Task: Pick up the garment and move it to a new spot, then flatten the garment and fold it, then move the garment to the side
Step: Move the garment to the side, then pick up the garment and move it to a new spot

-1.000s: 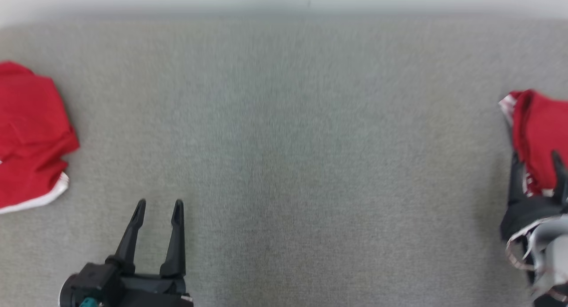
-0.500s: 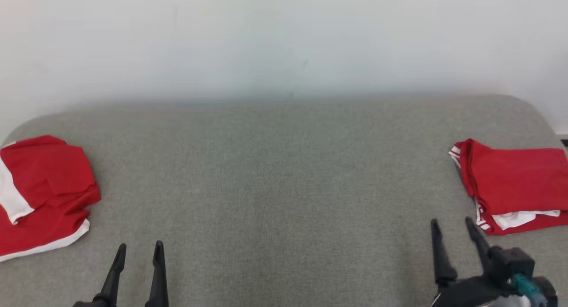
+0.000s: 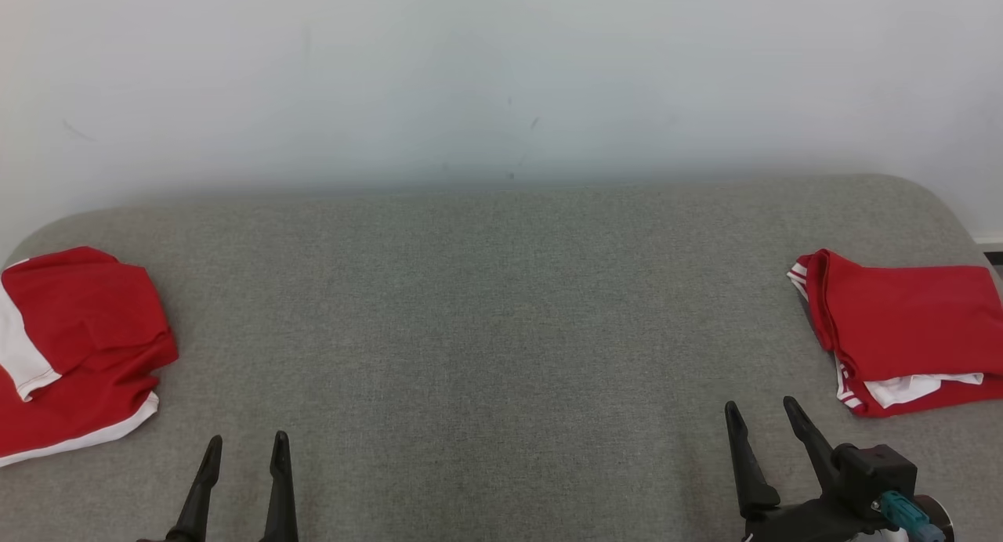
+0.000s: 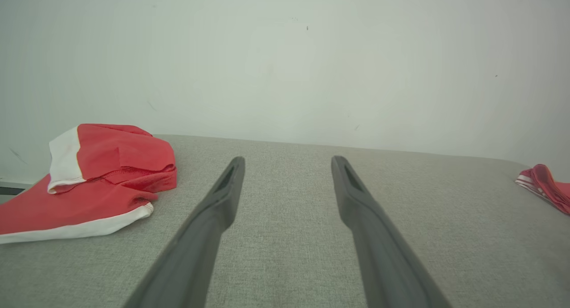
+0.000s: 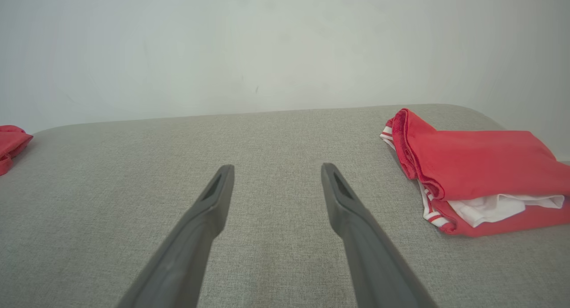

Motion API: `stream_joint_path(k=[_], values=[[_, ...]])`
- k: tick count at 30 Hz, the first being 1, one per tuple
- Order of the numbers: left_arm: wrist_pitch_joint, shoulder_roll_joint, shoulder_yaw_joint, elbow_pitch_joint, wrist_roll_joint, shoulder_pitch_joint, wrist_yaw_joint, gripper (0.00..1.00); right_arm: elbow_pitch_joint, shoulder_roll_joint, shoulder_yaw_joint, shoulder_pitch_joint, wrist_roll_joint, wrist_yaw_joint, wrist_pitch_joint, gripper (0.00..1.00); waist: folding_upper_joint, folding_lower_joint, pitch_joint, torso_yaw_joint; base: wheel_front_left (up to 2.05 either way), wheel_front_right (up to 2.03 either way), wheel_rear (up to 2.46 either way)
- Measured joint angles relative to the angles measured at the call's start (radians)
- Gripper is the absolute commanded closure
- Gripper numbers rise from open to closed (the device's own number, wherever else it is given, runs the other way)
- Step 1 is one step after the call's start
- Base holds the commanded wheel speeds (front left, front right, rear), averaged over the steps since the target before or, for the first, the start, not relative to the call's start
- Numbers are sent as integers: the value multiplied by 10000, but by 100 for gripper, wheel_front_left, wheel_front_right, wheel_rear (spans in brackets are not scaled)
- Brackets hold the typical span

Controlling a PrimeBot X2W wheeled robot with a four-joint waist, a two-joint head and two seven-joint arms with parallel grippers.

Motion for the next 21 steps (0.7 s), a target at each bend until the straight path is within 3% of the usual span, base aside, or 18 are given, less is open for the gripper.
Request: stream_joint_path(k=[15,21], values=[[0,-17,-8,10,15,91,-2,0,33,-2,188,165,123,0,88,0,1,0,6,720,0,0,0],[0,-21,-21,-12,56,192,0,0,48,0,370,212,219,0,17,0,0,0,-38,1502,0,0,0]])
